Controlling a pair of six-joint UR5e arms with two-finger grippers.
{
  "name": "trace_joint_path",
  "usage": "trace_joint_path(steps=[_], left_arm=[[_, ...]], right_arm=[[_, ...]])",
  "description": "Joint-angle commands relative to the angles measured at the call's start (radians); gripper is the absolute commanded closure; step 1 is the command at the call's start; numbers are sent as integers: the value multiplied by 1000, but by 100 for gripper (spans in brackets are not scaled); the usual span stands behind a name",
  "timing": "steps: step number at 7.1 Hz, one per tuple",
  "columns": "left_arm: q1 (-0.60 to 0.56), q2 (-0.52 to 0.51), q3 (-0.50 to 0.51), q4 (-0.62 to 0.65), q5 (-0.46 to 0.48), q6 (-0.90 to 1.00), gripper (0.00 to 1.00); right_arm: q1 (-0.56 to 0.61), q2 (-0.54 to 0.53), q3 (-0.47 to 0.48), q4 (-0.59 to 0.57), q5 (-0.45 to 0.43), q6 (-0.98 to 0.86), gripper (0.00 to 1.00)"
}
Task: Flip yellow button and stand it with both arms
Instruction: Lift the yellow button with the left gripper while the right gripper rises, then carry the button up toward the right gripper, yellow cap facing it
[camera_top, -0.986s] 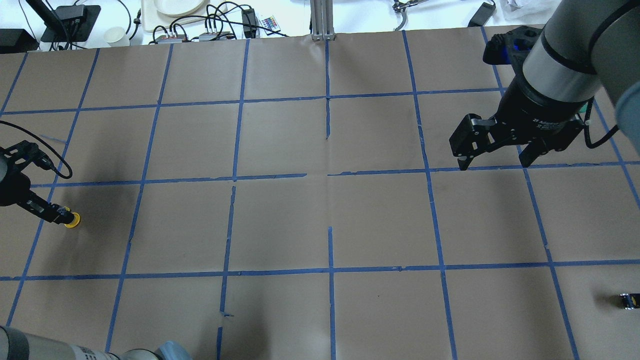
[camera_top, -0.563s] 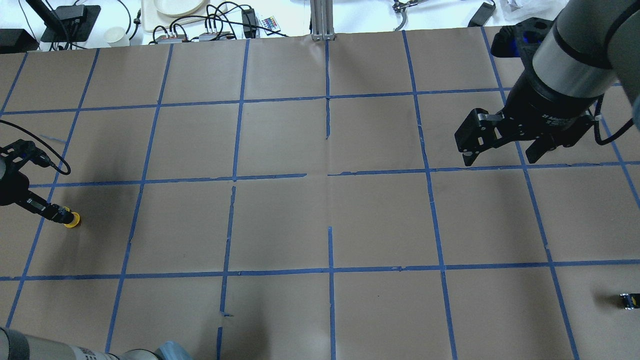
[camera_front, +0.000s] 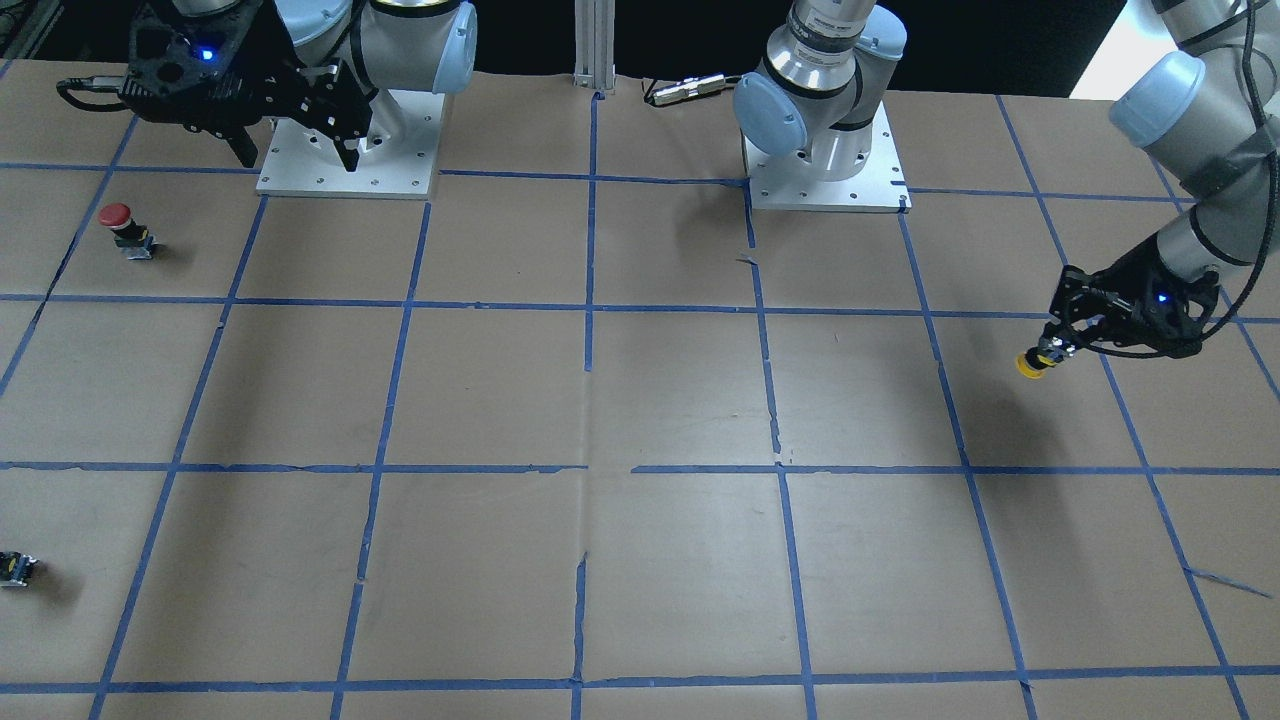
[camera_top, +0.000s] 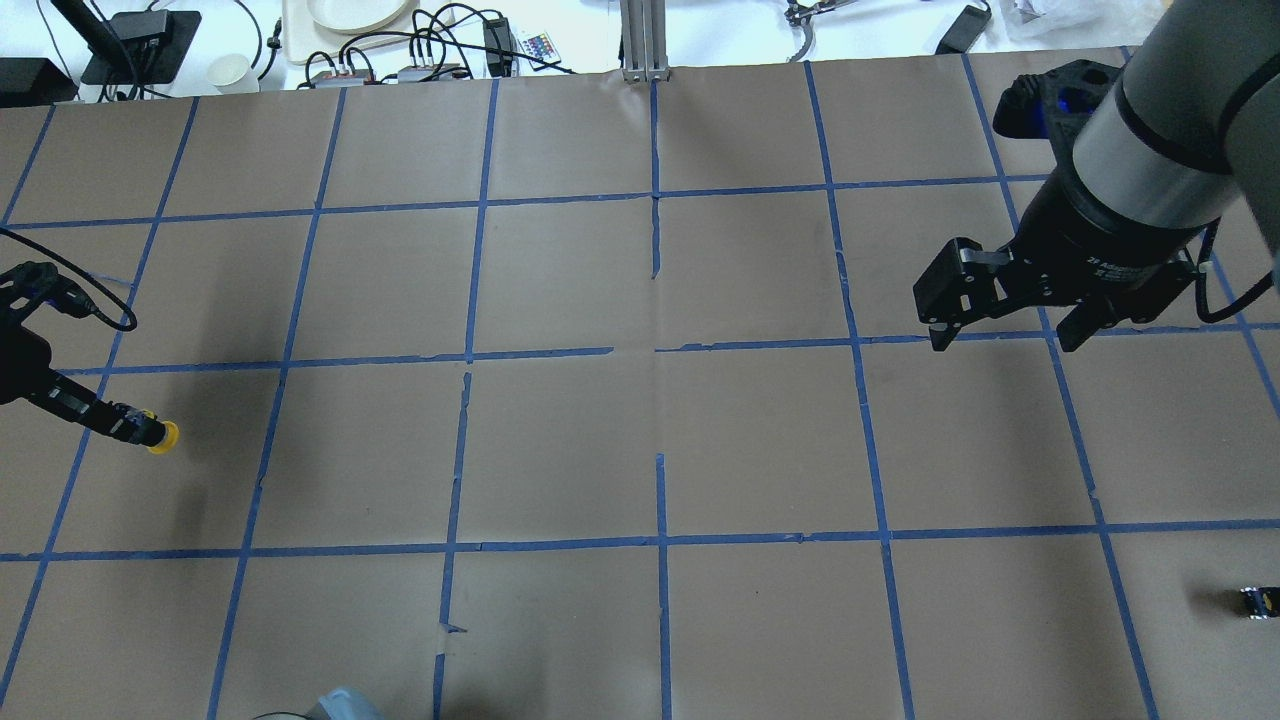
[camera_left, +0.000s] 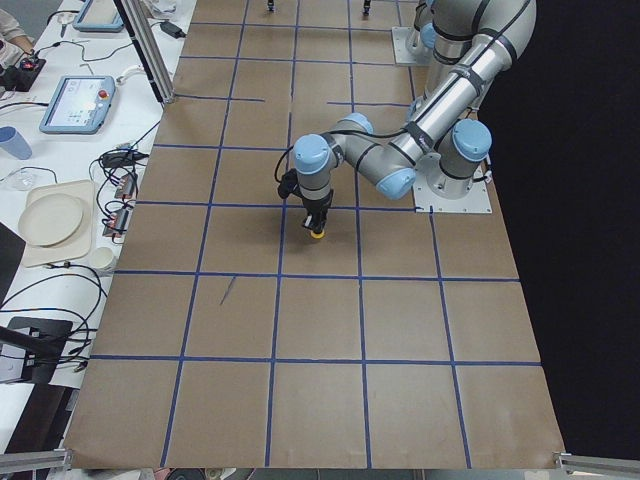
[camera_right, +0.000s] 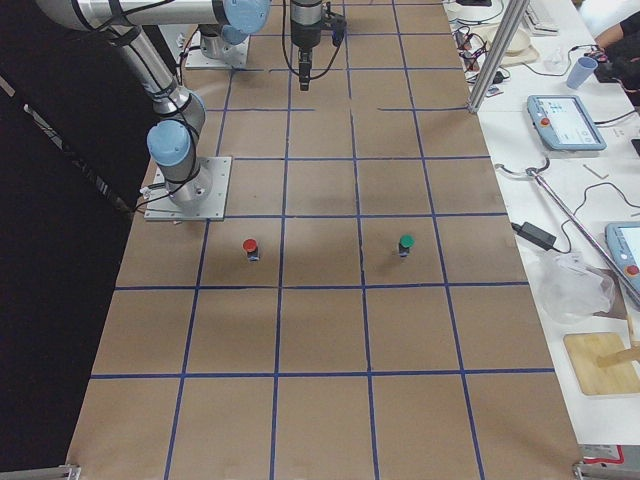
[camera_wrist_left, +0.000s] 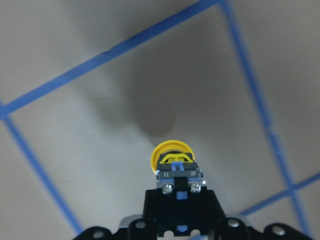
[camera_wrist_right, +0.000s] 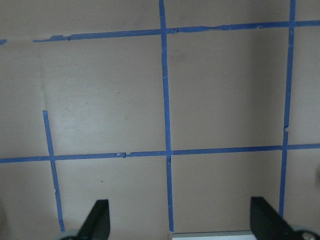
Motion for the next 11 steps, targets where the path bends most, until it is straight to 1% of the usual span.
trace_joint_path(steps=[1, 2, 3, 4, 5, 6, 7, 8, 9, 10, 11], left_arm=[[-138, 117, 6, -331, -242, -137, 75], [-240, 140, 19, -413, -313, -191, 75], [-323, 142, 75, -529, -414, -253, 75], [-404, 137, 158, -615, -542, -372, 75], [-505, 127, 224, -645, -626, -497, 75], [-598, 111, 270, -639, -754, -671, 75], [-665, 85, 302, -586, -859, -849, 75], [-719, 81, 313, -537, -965, -977, 76], [-736, 108, 294, -536, -1108, -993, 76], [-737, 117, 290, -538, -1192, -989, 76], [-741, 111, 284, -535, -1287, -983, 77]], right_arm=[[-42, 11, -3, 25, 137, 113, 0], [-86, 24, -6, 96, 185, 215, 0], [-140, 22, -10, 135, 254, 257, 0], [-187, 41, -7, 164, 422, 300, 0], [-208, 103, -13, 169, 539, 396, 0], [-209, 137, -13, 170, 611, 473, 0], [-214, 139, -15, 196, 693, 559, 0], [-214, 140, -15, 212, 769, 621, 0], [-228, 142, -13, 212, 831, 691, 0], [-261, 145, -9, 213, 904, 780, 0], [-277, 153, -10, 224, 936, 819, 0]])
